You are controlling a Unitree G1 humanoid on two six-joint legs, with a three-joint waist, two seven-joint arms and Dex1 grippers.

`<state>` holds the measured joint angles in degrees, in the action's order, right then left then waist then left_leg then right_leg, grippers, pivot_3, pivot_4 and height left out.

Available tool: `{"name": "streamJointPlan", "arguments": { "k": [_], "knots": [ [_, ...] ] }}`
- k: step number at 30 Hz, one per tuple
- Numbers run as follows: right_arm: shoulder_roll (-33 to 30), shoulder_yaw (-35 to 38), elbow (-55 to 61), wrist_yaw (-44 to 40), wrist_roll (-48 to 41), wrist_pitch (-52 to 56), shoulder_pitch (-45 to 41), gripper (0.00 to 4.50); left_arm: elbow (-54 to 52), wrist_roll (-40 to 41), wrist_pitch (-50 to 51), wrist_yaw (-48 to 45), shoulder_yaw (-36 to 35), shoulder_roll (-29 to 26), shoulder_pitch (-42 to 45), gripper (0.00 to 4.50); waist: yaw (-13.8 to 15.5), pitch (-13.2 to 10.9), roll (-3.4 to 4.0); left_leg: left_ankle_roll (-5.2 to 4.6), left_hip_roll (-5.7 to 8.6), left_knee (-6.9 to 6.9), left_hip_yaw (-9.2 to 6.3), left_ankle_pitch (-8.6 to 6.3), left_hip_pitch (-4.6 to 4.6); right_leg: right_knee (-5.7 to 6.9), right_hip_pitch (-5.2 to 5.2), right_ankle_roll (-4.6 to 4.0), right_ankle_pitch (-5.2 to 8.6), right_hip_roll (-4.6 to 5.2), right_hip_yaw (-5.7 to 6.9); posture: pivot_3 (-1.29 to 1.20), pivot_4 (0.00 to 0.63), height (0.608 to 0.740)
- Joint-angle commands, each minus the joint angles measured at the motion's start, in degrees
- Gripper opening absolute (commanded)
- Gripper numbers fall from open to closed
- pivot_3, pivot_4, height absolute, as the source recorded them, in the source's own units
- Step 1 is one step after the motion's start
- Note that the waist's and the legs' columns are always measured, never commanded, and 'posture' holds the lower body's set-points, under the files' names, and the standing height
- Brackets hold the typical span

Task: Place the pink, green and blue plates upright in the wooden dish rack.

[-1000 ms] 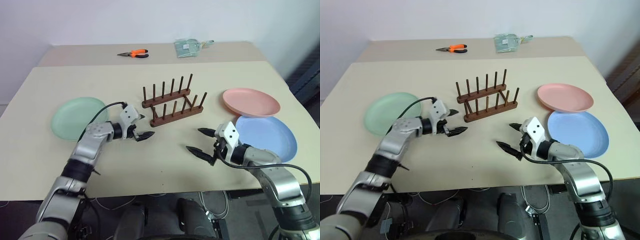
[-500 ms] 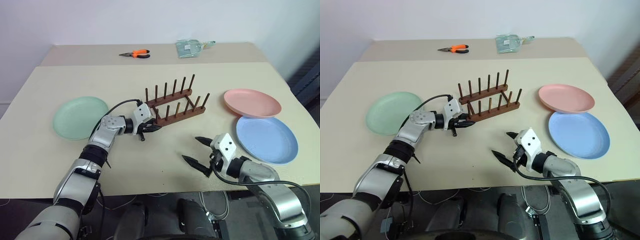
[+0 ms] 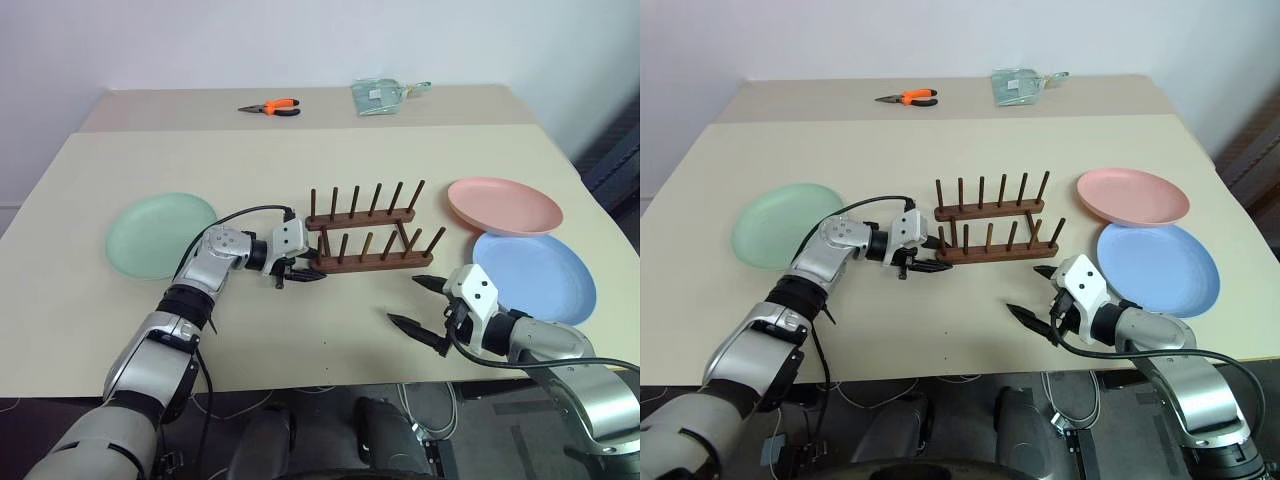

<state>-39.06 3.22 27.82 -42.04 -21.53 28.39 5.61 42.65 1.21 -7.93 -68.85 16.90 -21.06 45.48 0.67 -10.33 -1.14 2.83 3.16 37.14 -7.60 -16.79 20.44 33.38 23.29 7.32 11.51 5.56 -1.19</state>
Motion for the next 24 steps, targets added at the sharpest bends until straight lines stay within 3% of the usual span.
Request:
{"name": "streamJointPlan", "arguments": {
  "k": [1, 4, 9, 10, 15, 19, 24],
  "knots": [
    [-0.9, 2.0, 1.8, 0.9, 0.3, 0.2, 0.1, 3.94, -3.2, 0.1, 5.3, 1.1, -1.9, -2.1, -1.5, 4.07, -0.1, 0.0, 0.00, 0.00, 0.00, 0.00, 0.00, 0.00, 0.00, 0.00, 0.00, 0.00, 0.00, 0.00, 0.00, 0.00, 0.150, 0.740],
    [-1.6, 2.0, 0.0, 2.9, 3.1, 0.4, -0.5, 2.67, -17.9, 3.9, 16.3, -0.9, -4.3, -8.0, -9.5, 3.79, -1.2, 0.0, 0.01, -0.01, -0.02, -0.05, 0.01, -0.01, -0.04, 0.04, 0.02, 0.01, 0.00, 0.00, -0.02, 0.00, 0.150, 0.740],
    [-2.2, -0.6, -3.7, 5.0, 7.9, -0.2, -2.9, 0.18, -40.3, 5.4, 28.8, 5.4, -3.9, -9.0, -20.5, 1.35, -1.1, 0.0, 0.07, -0.02, -0.08, -0.11, 0.00, -0.02, -0.09, 0.12, 0.03, -0.04, 0.00, -0.01, -0.05, 0.00, 0.150, 0.740],
    [-2.2, -1.9, -5.7, 6.1, 10.3, -1.1, -4.2, 0.00, -44.2, 5.6, 31.5, 7.4, -3.0, -7.5, -22.0, 0.95, -0.8, 0.0, 0.07, -0.02, -0.05, -0.04, -0.05, -0.02, -0.05, 0.10, -0.02, -0.02, 0.05, 0.00, -0.04, 0.00, 0.150, 0.740],
    [-0.2, -5.5, -13.7, 8.3, 15.2, -3.0, -9.8, 0.00, -49.9, 3.9, 38.3, 16.3, 0.4, -0.2, -24.2, 0.95, 0.1, 0.0, 0.04, -0.02, 0.03, 0.12, -0.03, -0.01, -0.01, 0.01, -0.12, -0.16, 0.16, 0.05, -0.04, 0.00, 0.150, 0.740],
    [2.3, -8.5, -19.3, 9.9, 18.6, -4.9, -14.8, 0.00, -45.1, -2.8, 38.7, 28.0, 2.2, 4.0, -22.7, 0.95, -0.2, 0.1, 0.10, -0.02, 0.01, 0.04, -0.03, -0.01, -0.11, 0.10, -0.08, 0.00, 0.04, 0.00, -0.04, 0.00, 0.150, 0.740],
    [4.5, -10.3, -27.0, 11.5, 22.3, -8.6, -20.0, 0.00, -39.8, -4.5, 38.4, 35.3, 0.7, 6.7, -20.5, 0.95, -0.2, 0.2, 0.10, 0.00, 0.01, 0.08, -0.01, 0.00, -0.18, 0.13, -0.14, -0.02, 0.03, 0.00, -0.04, 0.00, 0.150, 0.740]
  ]
}}
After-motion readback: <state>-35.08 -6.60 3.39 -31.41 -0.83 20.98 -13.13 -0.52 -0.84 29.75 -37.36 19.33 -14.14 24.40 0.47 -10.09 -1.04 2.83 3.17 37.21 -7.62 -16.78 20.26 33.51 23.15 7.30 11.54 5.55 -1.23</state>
